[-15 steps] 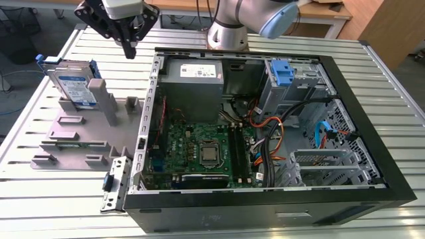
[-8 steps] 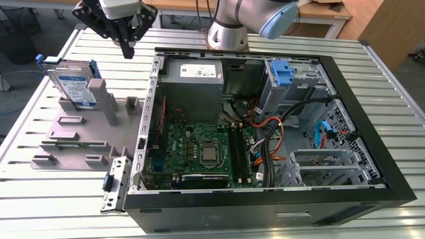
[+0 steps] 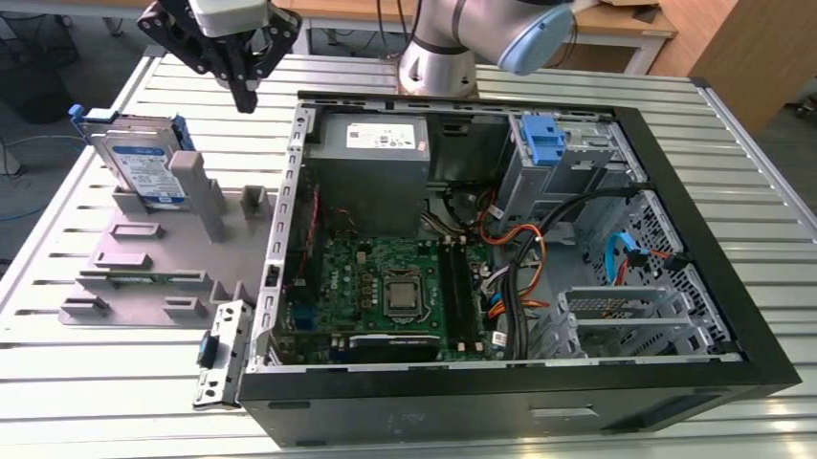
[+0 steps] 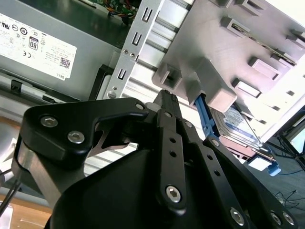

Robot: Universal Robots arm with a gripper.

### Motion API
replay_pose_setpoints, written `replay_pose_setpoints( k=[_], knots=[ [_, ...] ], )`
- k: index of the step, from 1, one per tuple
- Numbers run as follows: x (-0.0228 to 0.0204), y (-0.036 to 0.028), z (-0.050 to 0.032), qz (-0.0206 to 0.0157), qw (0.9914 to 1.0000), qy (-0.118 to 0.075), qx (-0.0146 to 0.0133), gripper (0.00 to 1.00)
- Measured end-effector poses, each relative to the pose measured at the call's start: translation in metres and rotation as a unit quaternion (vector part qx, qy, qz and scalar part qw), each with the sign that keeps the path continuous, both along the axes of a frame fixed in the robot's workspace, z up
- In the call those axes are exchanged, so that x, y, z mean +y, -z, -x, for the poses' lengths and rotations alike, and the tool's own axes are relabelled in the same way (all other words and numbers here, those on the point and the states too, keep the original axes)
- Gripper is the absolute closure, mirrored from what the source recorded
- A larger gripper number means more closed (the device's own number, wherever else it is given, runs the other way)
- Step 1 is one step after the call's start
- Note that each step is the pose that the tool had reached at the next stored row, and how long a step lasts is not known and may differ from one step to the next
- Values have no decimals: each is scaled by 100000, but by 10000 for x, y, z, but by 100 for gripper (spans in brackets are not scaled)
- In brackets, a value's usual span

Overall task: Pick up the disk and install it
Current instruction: 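Reach for the disk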

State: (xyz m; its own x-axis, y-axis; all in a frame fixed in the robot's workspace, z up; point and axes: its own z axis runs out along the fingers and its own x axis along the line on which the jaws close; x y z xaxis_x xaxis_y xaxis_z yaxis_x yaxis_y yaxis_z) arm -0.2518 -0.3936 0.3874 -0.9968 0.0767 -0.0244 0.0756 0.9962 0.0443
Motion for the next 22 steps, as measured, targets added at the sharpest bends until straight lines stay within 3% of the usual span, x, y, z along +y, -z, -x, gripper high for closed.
replay_pose_setpoints(
  k=[22],
  knots=[
    [0, 34, 447, -5, 100000, -11, -15, 89]
  ],
)
